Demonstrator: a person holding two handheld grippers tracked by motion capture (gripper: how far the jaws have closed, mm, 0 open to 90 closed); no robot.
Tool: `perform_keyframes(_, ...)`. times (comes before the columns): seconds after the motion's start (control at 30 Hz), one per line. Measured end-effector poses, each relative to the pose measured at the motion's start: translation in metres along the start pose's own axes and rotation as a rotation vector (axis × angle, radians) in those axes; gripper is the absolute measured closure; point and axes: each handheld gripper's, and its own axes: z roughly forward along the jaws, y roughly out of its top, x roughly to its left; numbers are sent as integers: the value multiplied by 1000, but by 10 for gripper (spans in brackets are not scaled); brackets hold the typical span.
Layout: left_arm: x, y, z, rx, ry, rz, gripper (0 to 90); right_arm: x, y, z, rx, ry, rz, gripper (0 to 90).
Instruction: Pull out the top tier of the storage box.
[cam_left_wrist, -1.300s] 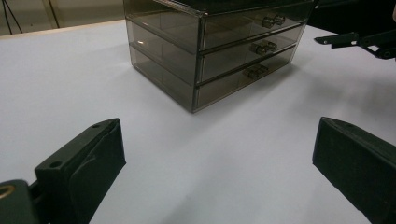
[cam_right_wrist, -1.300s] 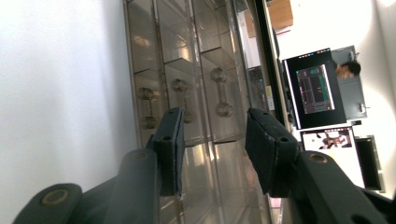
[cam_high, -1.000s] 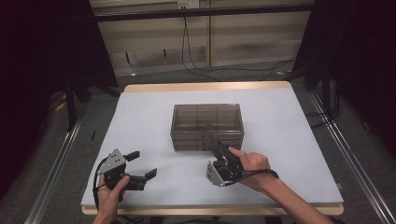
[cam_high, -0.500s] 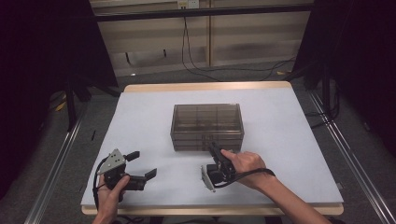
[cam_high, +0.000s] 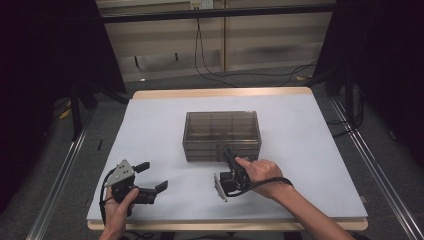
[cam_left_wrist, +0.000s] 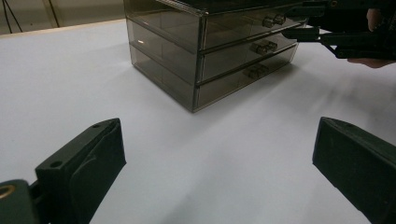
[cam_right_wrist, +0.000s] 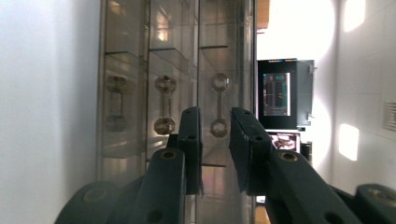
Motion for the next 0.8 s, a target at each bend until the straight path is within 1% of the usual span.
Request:
perform_keyframes(0.03,0,0,0,1,0,-1,24,0,0,1,1,-7,0,756)
perform_keyframes(0.07,0,0,0,1,-1,0,24,1,1,1,5,-20,-10,760)
perform_keyframes(0.1,0,0,0,1,-1,-2,24,2,1,0,12,-19,1,760)
perform_keyframes(0.13,0,0,0,-3,-7,-1,24,2,1,1,12,-17,-1,760)
perform_keyframes(0.2,0,0,0,-1,-5,2,24,2,1,1,7,-28,-11,760)
perform_keyframes(0.23,0,0,0,2,0,1,24,2,1,1,13,-19,1,760)
perform_keyframes(0.27,0,0,0,1,-1,0,24,2,1,2,8,-25,-19,760)
perform_keyframes(0.3,0,0,0,2,0,0,24,3,1,2,16,-30,-24,760)
perform_keyframes(0.33,0,0,0,2,1,1,24,3,1,3,15,-25,-23,760)
perform_keyframes(0.4,0,0,0,3,1,1,24,4,1,3,31,-37,-22,765)
perform_keyframes(0.43,0,0,0,3,0,1,24,4,0,3,32,-35,-12,765)
perform_keyframes(0.47,0,0,0,3,0,1,24,3,0,4,26,-33,-18,766)
perform_keyframes(0.57,0,0,0,0,-2,-2,24,4,0,5,28,-36,-14,766)
perform_keyframes(0.67,0,0,1,-2,-6,1,24,5,0,5,37,-40,-16,771)
perform_keyframes(0.73,0,0,1,0,0,-1,24,5,1,6,28,-52,-31,788)
perform_keyframes(0.77,0,0,1,1,-1,-1,24,5,1,6,29,-52,-26,794)
perform_keyframes(0.8,0,0,1,1,-2,-1,24,6,1,6,35,-54,-10,807)
